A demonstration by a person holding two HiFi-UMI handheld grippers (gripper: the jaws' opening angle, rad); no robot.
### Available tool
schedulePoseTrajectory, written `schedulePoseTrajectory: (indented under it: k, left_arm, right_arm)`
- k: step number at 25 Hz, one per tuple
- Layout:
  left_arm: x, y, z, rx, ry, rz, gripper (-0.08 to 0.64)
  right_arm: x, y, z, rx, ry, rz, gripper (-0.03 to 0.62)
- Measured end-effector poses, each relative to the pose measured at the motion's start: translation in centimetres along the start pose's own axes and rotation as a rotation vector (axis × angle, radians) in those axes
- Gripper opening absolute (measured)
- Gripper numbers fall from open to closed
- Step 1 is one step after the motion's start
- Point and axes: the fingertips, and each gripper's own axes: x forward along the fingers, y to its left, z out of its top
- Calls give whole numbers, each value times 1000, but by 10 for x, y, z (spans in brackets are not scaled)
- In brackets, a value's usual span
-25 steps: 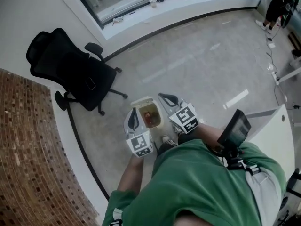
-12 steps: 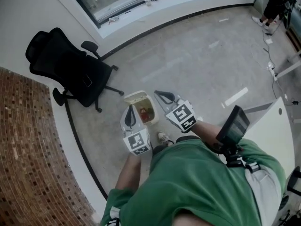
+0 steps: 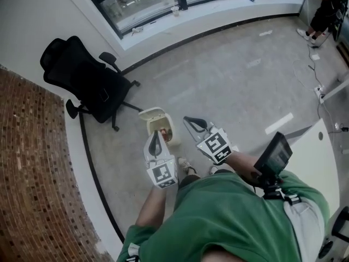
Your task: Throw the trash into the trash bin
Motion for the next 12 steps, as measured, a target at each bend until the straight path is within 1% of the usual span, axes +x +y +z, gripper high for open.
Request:
schedulePoseTrajectory:
  k: [4, 6, 12]
  left_arm:
    - [-17, -18, -2, -14, 16, 5, 5]
    - [-20, -24, 2, -15, 9, 2, 5]
    - [-26, -42, 10, -35, -13, -43, 5]
  right_arm:
    - [-24, 6, -4, 10, -6, 11, 3]
    - [-32, 6, -5, 8, -7, 10, 3]
    - [-47, 8, -6, 4, 2, -11, 3]
